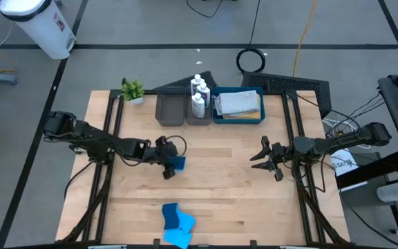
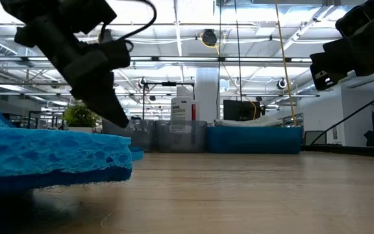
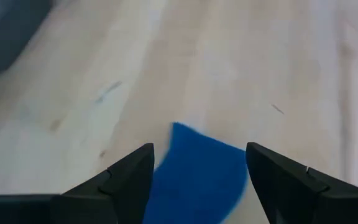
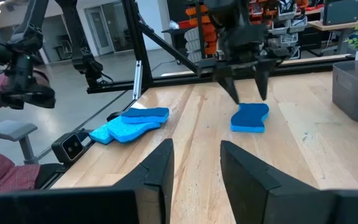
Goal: Pick & Place Kitchen Items
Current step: Put the top blue sponge into the left black bin
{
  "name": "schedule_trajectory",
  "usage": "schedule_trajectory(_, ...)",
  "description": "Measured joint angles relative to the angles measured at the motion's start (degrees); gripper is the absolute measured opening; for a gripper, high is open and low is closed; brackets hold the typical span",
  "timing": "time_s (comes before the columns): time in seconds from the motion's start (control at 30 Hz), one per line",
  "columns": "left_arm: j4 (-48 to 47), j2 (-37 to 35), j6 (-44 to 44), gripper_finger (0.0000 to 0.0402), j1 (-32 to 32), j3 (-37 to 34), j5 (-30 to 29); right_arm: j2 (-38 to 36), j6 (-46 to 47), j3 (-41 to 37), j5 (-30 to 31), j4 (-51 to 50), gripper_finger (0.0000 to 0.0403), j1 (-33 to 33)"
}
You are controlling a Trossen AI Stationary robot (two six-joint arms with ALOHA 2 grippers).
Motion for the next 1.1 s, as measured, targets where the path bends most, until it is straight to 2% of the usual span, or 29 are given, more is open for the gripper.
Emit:
schedule_trajectory(0.13, -0.19, -0.02, 15.06, 0.0257, -1.44, 0.48, 0.42, 0.04, 0.39, 0.00, -0.02, -0.53, 0.0100, 0.00)
schedule_trajectory(0.23, -2.38, 0.84, 20.53, 0.0257, -1.79, 0.48, 0.08, 0.13, 0.39, 0.00, -0.01, -1.15, 0.0100, 0.00)
schedule_trajectory(0.33, -4.59, 0.78, 20.03, 0.0257, -1.12, 0.49, 0.24, 0.27, 0.39, 0.00, 0.00, -1.21, 0.0100, 0.00)
schedule_trajectory(0.43, -8.21, 0.85, 15.54, 0.0258, 0.41, 0.48, 0.44, 0.37, 0.59, 0.00, 0.00, -1.09, 0.0100, 0.01)
schedule_trajectory(0.6, -8.61, 0.82, 8.69, 0.0258, 3.03, 0.48, 6.05, 0.37, 1.46, 0.00, 0.00, -0.74, 0.0100, 0.01)
schedule_trajectory(0.7, -9.10, 0.82, 9.00, 0.0264, 3.87, 0.48, 8.10, 0.37, 1.49, 0.00, 0.00, -0.74, 0.0100, 0.01)
schedule_trajectory(1.1, -9.67, 1.93, 15.75, 0.0337, 4.24, 0.48, 7.55, 0.37, 1.48, 0.00, -0.02, -0.83, 0.0100, 0.02)
